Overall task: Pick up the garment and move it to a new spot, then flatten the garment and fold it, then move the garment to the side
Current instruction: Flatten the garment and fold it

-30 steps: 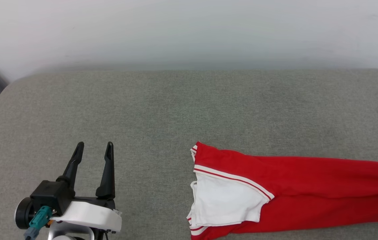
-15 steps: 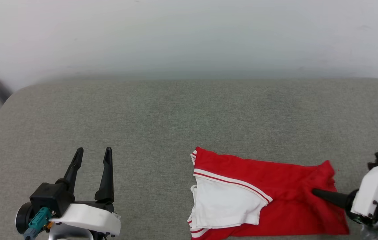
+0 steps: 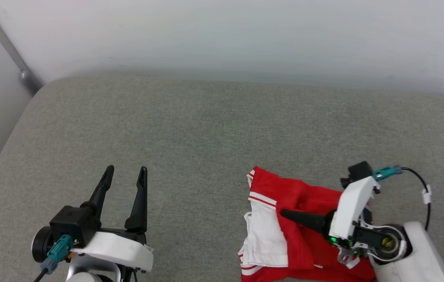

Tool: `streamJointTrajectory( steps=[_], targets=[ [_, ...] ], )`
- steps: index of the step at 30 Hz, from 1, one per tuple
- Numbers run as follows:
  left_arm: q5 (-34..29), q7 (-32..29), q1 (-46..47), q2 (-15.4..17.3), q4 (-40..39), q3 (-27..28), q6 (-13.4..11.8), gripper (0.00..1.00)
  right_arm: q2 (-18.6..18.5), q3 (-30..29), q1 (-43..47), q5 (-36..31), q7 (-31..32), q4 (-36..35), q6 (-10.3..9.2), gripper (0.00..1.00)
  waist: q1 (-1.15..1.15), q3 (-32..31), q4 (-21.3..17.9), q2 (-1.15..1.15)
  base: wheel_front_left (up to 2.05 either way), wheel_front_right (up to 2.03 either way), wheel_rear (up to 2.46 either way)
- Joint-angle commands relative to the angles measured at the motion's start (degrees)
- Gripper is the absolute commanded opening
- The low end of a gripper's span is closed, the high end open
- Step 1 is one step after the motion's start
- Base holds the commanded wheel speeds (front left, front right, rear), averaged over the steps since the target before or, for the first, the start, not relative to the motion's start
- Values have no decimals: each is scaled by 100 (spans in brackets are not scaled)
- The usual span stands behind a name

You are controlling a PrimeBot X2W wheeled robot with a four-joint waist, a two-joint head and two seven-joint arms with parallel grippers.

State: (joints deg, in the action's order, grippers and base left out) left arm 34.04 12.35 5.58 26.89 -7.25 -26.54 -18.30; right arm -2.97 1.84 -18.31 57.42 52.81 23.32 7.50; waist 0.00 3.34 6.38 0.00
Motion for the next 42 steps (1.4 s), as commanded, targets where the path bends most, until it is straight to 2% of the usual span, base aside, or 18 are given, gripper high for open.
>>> streamJointTrajectory(
  steps=[1, 5, 6, 8, 14, 18, 22, 25, 28, 34, 37, 42],
  targets=[
    [-14, 47, 76, -7, 32, 13, 16, 100, 16, 294, -152, 143, -181, 144, -2, 0, 0, 80, 85, 0, 0, 0, 0],
    [26, 67, 111, -50, 79, 23, 38, 100, 13, 805, -333, 216, -538, 506, -2, 0, 0, 155, 140, 0, 0, 0, 0],
    [17, 73, 122, -47, 91, 25, 42, 100, 13, 918, -380, 133, -605, 603, -2, 24, 0, 176, 144, 0, 0, 0, 0],
    [16, 90, 155, -69, 114, 14, 55, 100, 14, 1093, -485, 56, -755, 742, -2, 100, 0, 211, 152, 0, 0, 0, 0],
    [32, 112, 160, -101, 195, 32, 58, 100, -1, 1363, -677, -10, -978, 701, -2, 100, 0, 215, 93, 0, 0, 0, 0],
    [53, 133, 111, -102, 262, 35, 60, 100, -235, 1540, -740, -104, -1134, 300, -2, 100, 0, 141, -14, 0, 0, 0, 0],
    [73, 140, 62, -114, 281, 40, 32, 100, -693, 1707, -613, -525, -1565, -288, -2, 100, 0, 61, -148, 0, 0, 0, 0],
    [68, 156, -4, -101, 300, 53, 7, 100, -1181, 1744, -439, -1258, -2012, -567, -3, 100, 0, -18, -271, 0, 0, 0, 0],
    [76, 158, -59, -80, 305, 52, -1, 100, -1517, 1535, -290, -1947, -2374, -738, -2, 100, 0, -91, -401, 0, 0, 0, 0],
    [131, 165, -213, -43, 328, 118, -68, 100, -1812, 755, 370, -2971, -2817, -1114, -2, 100, 0, -295, -630, 0, 0, 0, 0],
    [126, 177, -323, -20, 304, 134, -116, 100, -1748, 289, 768, -3466, -3142, -1419, -2, 100, 0, -379, -700, 0, 0, 0, 0],
    [138, 193, -460, 7, 316, 186, -192, 100, -1427, -390, 1317, -4028, -3909, -1958, -2, 100, 0, -449, -757, 0, 0, 0, 0]
  ],
)
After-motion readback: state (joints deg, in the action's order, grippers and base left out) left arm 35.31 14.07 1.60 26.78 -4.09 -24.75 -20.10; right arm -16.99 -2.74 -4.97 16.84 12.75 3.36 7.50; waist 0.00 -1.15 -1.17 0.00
